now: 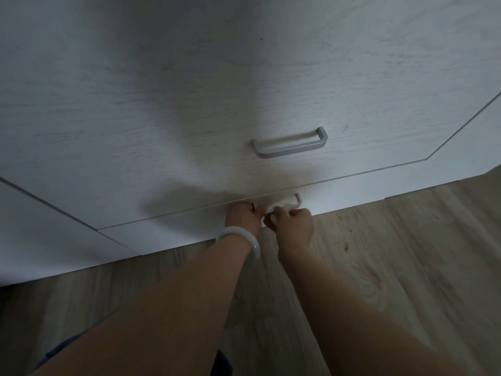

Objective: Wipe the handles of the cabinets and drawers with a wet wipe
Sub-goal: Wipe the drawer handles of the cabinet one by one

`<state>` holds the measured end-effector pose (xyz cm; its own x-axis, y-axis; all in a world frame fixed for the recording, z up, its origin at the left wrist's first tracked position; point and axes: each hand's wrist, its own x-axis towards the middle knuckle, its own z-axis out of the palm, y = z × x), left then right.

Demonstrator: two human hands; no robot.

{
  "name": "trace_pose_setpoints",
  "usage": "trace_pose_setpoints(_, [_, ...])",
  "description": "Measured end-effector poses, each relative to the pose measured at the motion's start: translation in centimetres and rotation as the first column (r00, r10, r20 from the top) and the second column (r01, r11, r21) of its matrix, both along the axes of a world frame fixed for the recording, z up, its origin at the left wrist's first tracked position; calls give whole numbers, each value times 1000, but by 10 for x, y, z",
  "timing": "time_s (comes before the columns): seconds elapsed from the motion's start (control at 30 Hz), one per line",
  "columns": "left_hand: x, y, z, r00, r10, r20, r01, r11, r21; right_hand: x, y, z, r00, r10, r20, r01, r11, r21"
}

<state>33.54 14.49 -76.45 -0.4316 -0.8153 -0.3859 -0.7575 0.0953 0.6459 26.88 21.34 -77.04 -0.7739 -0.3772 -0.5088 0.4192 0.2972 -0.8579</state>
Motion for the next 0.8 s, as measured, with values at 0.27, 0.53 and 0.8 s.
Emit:
trace_pose_setpoints(0.27, [-2, -2, -4, 997, 48, -58, -45, 997, 54, -14, -7, -2, 916, -122, 382, 196, 967, -163])
trace_pose_setpoints(0.53, [0, -2, -7, 987, 111, -116, -101, 991, 84, -28, -7, -1, 868, -140, 477, 276, 934, -227])
trace_pose_setpoints(0.8, [-3, -5, -11, 989, 117, -92, -110, 991, 78, -11, -13, -13, 905, 15, 425, 88, 971, -221])
